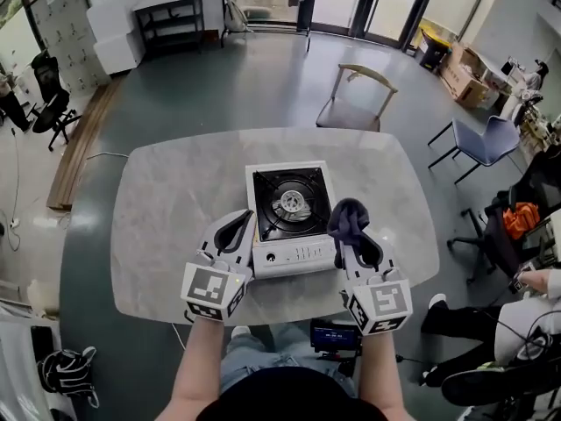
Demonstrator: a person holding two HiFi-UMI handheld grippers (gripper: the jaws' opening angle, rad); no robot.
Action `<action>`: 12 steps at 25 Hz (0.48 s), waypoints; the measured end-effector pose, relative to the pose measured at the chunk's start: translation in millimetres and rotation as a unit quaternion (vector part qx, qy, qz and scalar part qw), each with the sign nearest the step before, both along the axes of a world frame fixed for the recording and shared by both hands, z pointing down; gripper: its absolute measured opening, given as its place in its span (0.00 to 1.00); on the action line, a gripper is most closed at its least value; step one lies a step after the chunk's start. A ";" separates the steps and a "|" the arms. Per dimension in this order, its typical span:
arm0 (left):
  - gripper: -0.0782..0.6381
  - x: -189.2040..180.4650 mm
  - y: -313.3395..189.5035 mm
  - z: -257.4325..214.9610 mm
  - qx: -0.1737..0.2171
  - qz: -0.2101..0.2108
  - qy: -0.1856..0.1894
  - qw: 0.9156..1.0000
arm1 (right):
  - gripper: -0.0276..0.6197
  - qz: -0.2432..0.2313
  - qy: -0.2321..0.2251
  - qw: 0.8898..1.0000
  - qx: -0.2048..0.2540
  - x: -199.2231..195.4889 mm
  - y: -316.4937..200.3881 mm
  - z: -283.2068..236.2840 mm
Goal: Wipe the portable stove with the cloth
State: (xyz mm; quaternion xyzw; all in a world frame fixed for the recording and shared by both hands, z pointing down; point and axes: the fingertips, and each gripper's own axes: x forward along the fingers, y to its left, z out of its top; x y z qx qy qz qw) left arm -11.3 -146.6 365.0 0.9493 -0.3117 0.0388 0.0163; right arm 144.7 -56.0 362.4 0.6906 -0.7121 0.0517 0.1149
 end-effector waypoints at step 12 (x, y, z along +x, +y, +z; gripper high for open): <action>0.12 16.7 -32.9 9.3 0.007 -0.072 -0.040 0.997 | 0.15 -0.136 -0.026 0.988 -0.075 18.7 -54.4 42.4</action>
